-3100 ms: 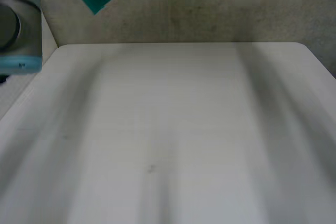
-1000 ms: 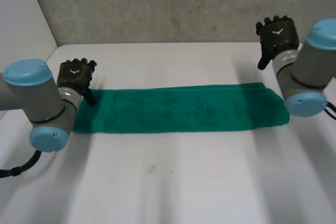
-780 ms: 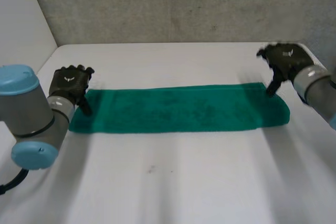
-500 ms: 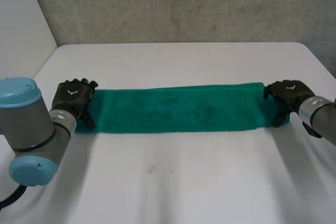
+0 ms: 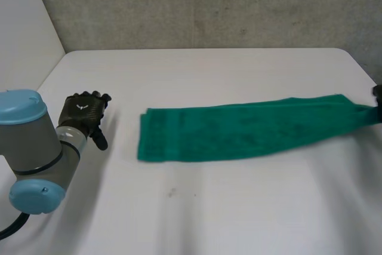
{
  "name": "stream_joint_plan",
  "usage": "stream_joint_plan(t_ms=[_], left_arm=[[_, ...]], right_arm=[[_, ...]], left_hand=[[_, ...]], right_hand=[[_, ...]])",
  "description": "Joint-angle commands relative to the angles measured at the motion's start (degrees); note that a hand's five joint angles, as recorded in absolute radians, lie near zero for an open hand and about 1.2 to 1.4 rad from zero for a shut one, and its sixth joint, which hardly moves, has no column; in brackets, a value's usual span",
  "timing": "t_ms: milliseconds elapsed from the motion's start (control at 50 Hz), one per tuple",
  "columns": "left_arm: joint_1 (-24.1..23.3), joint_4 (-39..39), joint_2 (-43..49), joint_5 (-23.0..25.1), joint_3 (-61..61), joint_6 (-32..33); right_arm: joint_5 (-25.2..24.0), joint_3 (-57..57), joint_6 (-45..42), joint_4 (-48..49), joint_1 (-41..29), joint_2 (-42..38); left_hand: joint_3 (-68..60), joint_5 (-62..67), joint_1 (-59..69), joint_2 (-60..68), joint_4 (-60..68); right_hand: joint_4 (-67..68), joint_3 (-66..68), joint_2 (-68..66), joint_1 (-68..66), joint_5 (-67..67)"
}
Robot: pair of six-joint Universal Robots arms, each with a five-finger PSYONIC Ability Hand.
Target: Fold the towel.
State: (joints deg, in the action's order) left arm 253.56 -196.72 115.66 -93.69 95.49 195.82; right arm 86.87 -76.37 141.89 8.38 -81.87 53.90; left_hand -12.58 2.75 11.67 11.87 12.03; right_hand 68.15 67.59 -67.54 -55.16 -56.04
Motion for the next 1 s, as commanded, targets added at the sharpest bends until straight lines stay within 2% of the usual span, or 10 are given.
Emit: stream_joint_plan(t_ms=[20,120,300,480,580,620,640,700,820,1000], left_arm=[[0.0,0.2,-0.34,-0.09,0.3,0.0],[-0.26,0.29,-1.22,-0.09,0.83,0.0],[-1.58,0.29,-3.07,-0.17,1.62,0.0],[-1.67,0.29,-3.33,-0.17,1.98,0.0],[-2.63,0.2,-3.33,0.0,1.89,0.0],[-2.81,0.11,-3.33,0.09,1.71,0.0],[-3.07,0.11,-3.33,0.09,1.54,0.0],[-4.39,-0.33,-3.16,0.18,0.75,0.0],[-8.95,-1.47,-2.37,0.18,-3.72,-0.7],[-16.43,-0.94,3.34,0.0,-13.57,-6.94]], right_arm=[[-0.38,0.96,-9.87,-0.03,1.19,1.99],[-3.81,2.1,-9.61,0.23,-7.43,5.51],[-15.49,7.46,-9.0,0.67,-30.18,4.99],[-21.47,12.21,-9.96,1.28,-47.14,-7.48],[-21.56,12.39,-11.19,0.76,-49.26,-12.33],[-21.04,12.3,-12.25,0.76,-49.62,-12.94],[-20.25,12.39,-12.95,1.28,-49.79,-12.6],[-15.79,12.47,-12.43,1.28,-48.65,-10.76],[-6.45,10.02,-4.1,0.93,-45.67,-1.88],[-5.21,-3.33,16.48,-0.3,-35.3,6.21]], left_hand=[[2.58,-2.75,-1.67,-1.87,-2.03],[2.58,-2.75,-1.67,-1.87,-2.03],[2.58,-2.75,-1.67,-1.87,-2.03],[2.58,-2.75,-1.67,-1.87,-2.03],[2.58,-2.75,-1.67,-1.87,-2.03],[2.58,-2.75,-1.67,-1.87,-2.03],[2.58,-2.75,-1.67,-1.87,-2.03],[2.58,-2.75,-1.67,-1.87,-2.03],[2.58,-2.75,-1.67,-1.87,-2.03],[2.37,-2.53,-1.45,-1.66,-1.82]], right_hand=[[11.85,12.41,-12.46,-24.84,-13.96],[11.85,12.41,-12.46,-24.84,-13.96],[11.85,12.41,-12.46,-24.84,-13.96],[11.85,12.41,-12.46,-24.84,-13.96],[6.41,6.98,-7.02,-19.41,-8.52],[-13.06,-12.49,12.44,0.06,10.94],[-31.14,-30.57,30.53,18.15,29.03],[-56.77,-56.2,56.16,43.78,54.66],[-58.15,-57.59,57.54,45.16,56.04],[-58.15,-57.59,57.54,45.16,56.04]])
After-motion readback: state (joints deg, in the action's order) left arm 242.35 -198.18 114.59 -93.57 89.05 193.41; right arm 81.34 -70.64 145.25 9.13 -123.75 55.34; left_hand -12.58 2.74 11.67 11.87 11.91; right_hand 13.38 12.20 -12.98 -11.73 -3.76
